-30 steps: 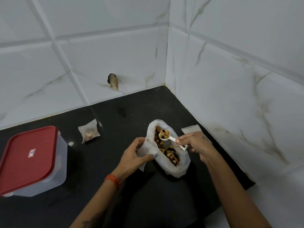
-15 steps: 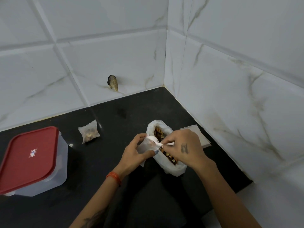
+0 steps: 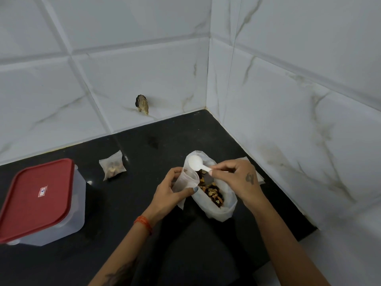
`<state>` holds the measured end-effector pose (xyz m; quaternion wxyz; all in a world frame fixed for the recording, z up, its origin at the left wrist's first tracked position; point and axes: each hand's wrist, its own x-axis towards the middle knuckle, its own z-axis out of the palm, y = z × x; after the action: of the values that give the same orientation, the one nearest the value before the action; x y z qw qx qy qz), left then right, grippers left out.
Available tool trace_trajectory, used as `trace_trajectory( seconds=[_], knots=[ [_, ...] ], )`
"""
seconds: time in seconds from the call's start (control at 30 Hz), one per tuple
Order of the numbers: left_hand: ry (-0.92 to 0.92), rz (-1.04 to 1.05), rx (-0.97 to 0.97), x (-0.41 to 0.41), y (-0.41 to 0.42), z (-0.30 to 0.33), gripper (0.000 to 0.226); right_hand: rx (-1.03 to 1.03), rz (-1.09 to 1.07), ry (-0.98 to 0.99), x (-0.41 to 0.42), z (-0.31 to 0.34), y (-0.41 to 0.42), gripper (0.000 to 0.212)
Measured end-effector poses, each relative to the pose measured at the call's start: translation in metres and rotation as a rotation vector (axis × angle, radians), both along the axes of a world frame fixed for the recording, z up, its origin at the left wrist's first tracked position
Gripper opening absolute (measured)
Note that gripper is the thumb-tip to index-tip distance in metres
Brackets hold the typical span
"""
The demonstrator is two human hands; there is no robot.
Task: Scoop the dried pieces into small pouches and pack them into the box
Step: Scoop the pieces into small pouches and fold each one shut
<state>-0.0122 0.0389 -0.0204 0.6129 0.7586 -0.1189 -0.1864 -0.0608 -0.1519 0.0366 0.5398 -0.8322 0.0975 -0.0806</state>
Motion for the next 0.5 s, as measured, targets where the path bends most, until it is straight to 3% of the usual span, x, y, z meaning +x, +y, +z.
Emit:
trace_trajectory(
  seconds=[0.1, 0.17, 0.3, 0.4, 0.5],
  knots=[
    [-0.002, 0.015, -0.002, -0.001, 0.003, -0.003, 0.062, 0.207, -0.144, 0.103, 0.005, -0.007, -0.008, 0.013],
    [0.017, 0.019, -0.001, -0.001, 0.004, -0.005, 0.063, 0.148, -0.220, 0.131, 0.008, -0.016, -0.012, 0.012],
    [0.072, 0.011, -0.011, -0.001, 0.004, -0.008, 0.064, -0.366, -0.144, 0.183, 0.018, -0.037, -0.010, 0.014],
    [0.120, -0.008, -0.024, 0.000, 0.001, -0.008, 0.057, -0.690, -0.033, 0.098, 0.030, -0.049, 0.001, 0.017],
    [0.143, -0.020, -0.026, 0.000, -0.002, -0.007, 0.047, -0.858, 0.107, -0.005, 0.039, -0.061, 0.008, 0.020]
  ],
)
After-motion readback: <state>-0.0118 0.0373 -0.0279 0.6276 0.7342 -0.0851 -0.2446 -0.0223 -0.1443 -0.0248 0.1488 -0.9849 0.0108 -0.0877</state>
